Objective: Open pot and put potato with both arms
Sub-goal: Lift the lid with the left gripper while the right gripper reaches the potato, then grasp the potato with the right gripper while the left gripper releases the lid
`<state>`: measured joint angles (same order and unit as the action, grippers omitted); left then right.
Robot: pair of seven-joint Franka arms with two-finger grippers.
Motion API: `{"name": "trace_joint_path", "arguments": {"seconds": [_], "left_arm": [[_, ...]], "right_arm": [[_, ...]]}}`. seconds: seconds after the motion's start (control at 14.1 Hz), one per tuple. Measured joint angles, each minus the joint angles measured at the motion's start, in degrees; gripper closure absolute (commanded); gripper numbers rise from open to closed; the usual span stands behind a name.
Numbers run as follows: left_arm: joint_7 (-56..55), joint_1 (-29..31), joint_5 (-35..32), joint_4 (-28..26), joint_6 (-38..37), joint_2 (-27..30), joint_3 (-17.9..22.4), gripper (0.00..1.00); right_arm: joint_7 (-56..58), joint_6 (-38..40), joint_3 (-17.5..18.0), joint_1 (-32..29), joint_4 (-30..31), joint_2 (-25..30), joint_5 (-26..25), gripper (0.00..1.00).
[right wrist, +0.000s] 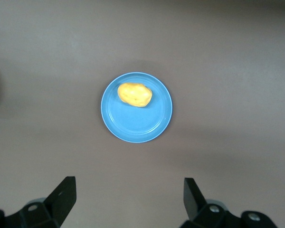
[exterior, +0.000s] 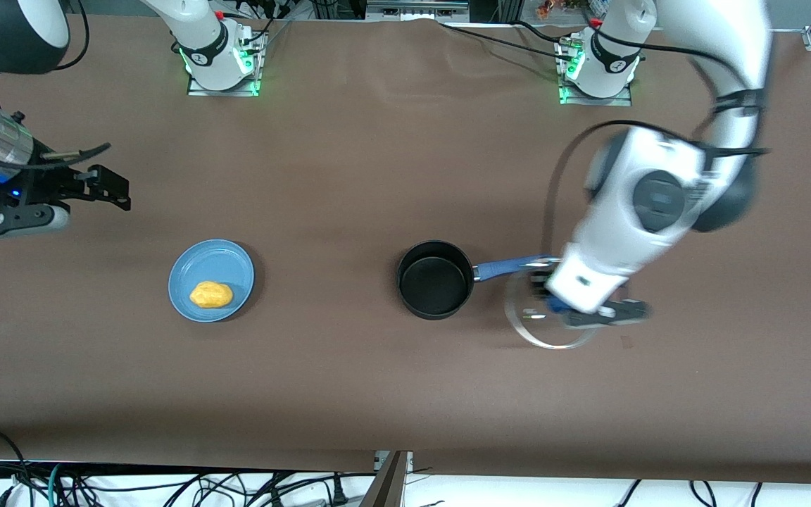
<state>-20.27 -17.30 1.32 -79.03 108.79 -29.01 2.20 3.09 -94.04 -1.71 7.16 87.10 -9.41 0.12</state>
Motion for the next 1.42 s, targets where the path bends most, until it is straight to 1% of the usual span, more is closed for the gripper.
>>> {"name": "trace_joint_path", "arguments": {"seconds": [0.21, 0.35, 0.43, 0.5, 0.64, 0.78, 0.92, 1.14, 1.21, 1.28, 1.35, 1.42], "left_arm": [[17.6, 3.0, 2.4, -1.3, -3.2, 0.6, 7.5, 0.51], [28.4, 4.8, 5.8, -3.9, -3.1, 0.5, 12.7, 0.50], [32.8, 6.0, 7.2, -5.4, -2.2, 0.4, 14.4, 0.50], [37.0, 7.7, 7.9, -7.5, 0.4, 0.3, 15.2, 0.50], [44.0, 10.8, 8.5, -13.0, 9.1, -0.3, 15.5, 0.50], [48.7, 13.0, 10.6, -18.7, 16.8, -1.2, 15.6, 0.50], [51.9, 14.0, 13.0, -22.6, 21.1, -2.0, 15.6, 0.50], [55.4, 15.0, 15.6, -25.6, 25.4, -3.0, 15.6, 0.46], [56.3, 15.4, 16.9, -26.1, 25.8, -3.4, 15.6, 0.42], [57.2, 15.9, 18.4, -26.4, 26.0, -4.0, 15.6, 0.33], [58.0, 16.3, 19.8, -26.6, 26.1, -4.7, 15.6, 0.09], [58.5, 16.7, 20.5, -26.7, 26.3, -5.3, 15.6, 0.00]], "right_arm": [[0.0, -0.1, 0.0, -0.1, 0.1, -3.7, -0.2, 0.00], [0.0, -0.4, 0.0, -0.1, 0.1, -7.3, -2.2, 0.00], [0.0, -1.5, 0.0, 0.0, 0.2, -9.2, -3.1, 0.01], [0.0, -2.9, 0.0, -0.1, 0.2, -11.1, -3.4, 0.00], [0.0, -5.1, 0.0, -0.2, 0.2, -15.0, -3.4, 0.01], [0.2, -8.8, 0.2, -0.1, 0.2, -18.0, -3.0, 0.01], [4.2, -12.3, 1.1, 0.4, 0.1, -20.7, -3.0, 0.01], [14.0, -15.2, 1.5, 2.4, 0.1, -23.7, -3.3, 0.00], [18.0, -15.9, 1.5, 2.7, 0.1, -24.3, -3.6, 0.00], [22.9, -17.0, 1.5, 2.7, 0.1, -24.8, -3.8, 0.00], [28.4, -18.6, 1.4, 2.6, 0.1, -25.5, -3.8, 0.01], [33.8, -20.1, 1.3, 2.4, 0.1, -26.2, -3.8, 0.00]]}}
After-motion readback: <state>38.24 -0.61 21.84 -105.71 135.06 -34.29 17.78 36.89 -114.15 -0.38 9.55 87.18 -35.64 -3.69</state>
